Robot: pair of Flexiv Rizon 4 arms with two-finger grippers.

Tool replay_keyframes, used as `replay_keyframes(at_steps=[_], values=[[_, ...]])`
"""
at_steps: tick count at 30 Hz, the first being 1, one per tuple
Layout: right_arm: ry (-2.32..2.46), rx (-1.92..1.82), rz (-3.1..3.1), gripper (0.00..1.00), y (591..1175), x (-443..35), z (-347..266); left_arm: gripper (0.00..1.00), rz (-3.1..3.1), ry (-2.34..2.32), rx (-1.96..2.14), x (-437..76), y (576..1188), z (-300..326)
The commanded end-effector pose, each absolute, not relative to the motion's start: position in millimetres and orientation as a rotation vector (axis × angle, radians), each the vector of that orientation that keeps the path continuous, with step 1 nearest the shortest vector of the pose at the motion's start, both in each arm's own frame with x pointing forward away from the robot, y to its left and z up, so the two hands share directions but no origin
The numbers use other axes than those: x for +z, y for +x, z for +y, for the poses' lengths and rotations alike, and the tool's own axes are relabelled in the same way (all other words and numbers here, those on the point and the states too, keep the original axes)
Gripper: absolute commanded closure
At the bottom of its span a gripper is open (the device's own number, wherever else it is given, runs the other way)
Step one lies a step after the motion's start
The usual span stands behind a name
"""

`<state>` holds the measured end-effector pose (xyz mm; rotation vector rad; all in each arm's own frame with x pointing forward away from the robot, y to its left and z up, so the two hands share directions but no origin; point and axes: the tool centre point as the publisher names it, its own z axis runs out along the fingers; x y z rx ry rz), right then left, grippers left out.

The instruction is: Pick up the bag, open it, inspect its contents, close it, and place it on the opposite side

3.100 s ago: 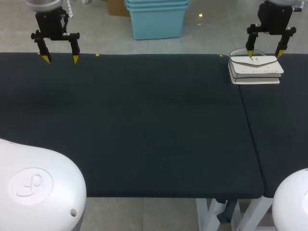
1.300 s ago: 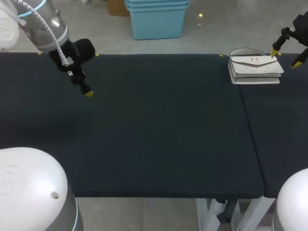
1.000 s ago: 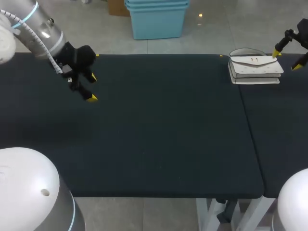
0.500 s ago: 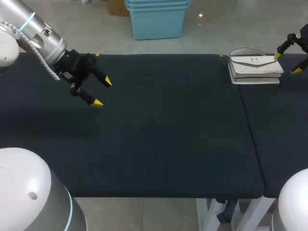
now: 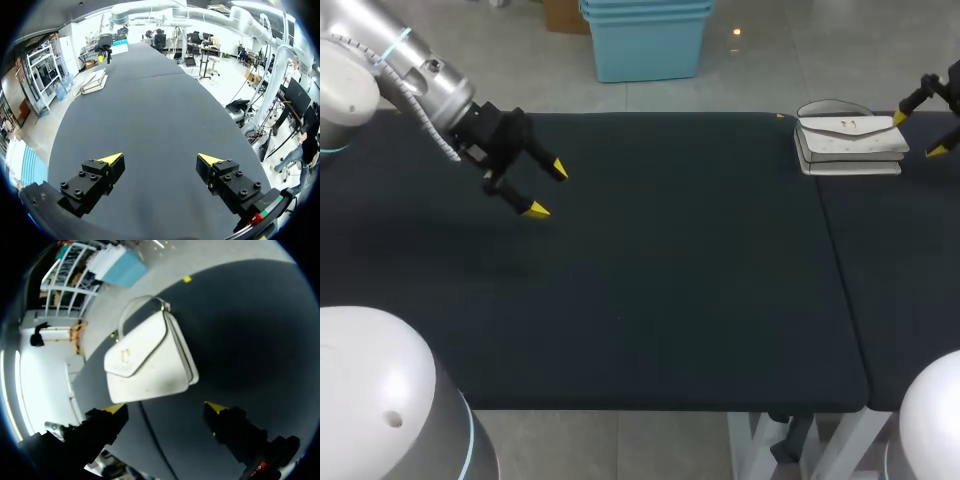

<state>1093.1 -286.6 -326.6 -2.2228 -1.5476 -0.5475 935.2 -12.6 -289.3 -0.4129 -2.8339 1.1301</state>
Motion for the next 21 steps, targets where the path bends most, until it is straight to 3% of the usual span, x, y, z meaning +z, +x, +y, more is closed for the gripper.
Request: replay_keyframes(at_steps=[1, 21], values=[[-2.213, -0.554, -1.534, 0.0, 1099.2, -333.8, -292.4, 0.0, -2.848, -0.396, 1.101, -287.9, 934.7, -16.6], [-2.16, -0.626, -1.574, 0.02, 1152.6, -353.1, -303.7, 0.0, -2.848, -0.396, 1.101, -287.9, 934.7, -16.6]])
